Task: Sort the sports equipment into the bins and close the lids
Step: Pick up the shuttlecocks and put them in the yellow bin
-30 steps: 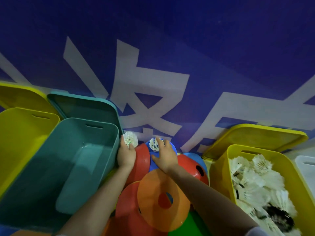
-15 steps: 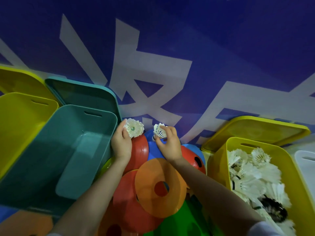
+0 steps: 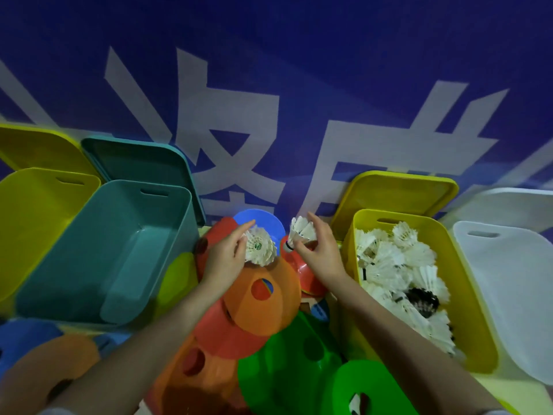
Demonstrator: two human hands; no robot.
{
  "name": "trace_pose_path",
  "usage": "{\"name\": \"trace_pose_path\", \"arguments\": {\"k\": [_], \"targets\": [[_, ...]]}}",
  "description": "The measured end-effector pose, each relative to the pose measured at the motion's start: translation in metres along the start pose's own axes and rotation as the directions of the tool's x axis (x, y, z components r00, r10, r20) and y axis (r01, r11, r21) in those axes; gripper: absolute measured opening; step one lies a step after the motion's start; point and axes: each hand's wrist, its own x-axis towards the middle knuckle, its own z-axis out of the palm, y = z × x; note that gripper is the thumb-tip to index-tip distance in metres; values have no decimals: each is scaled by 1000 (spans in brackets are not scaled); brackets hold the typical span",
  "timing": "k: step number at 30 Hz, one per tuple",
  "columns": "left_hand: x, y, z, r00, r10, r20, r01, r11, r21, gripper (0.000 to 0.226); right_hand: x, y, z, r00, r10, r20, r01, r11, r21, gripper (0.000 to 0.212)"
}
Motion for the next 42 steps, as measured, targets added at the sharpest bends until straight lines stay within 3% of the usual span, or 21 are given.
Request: {"name": "trace_pose_path", "arguments": {"k": [4,7,13,22,28,32,35,37,39,42], "targets": [[-10,11,3,998,-37,44,35,998,43,45,-26,6,-21,999,36,-11,-36,999,-14,64],[-9,21,-2,1000,1,14,-2,998,58,39,-39,9,-37,998,53,-14,-53,999,0,63],[-10,74,-5,997,34,-72,-41,995,-89,28,-60,18,-96,992,83,-93,-73,992,105,54],[-31,170,84,987,158,-24,-159,963,-216,23,-83,68,-211,918,262,-299,-248,965,85,54],[-35,213,153,978,206,27,-189,937,-293,24,-100,106,-264,914,352,-200,-374,923,-86,53],[-10,228,184,986,168,-12,-164,936,-313,25,-103,114,-280,934,323,-151,-343,931,-129,38],[5,229,201,988,153,-28,-155,952,-263,26,-98,111,-285,936,350,-32,-342,886,-312,41],[4,221,213,988,142,68,-126,973,-194,26,-98,109,-281,925,360,120,-256,826,-502,36],[-5,211,224,960,132,248,-108,988,-108,24,-99,111,-273,910,350,223,-114,728,-676,37],[-15,199,233,847,180,500,-201,979,-12,28,-98,129,-262,933,254,257,62,588,-807,49]]}}
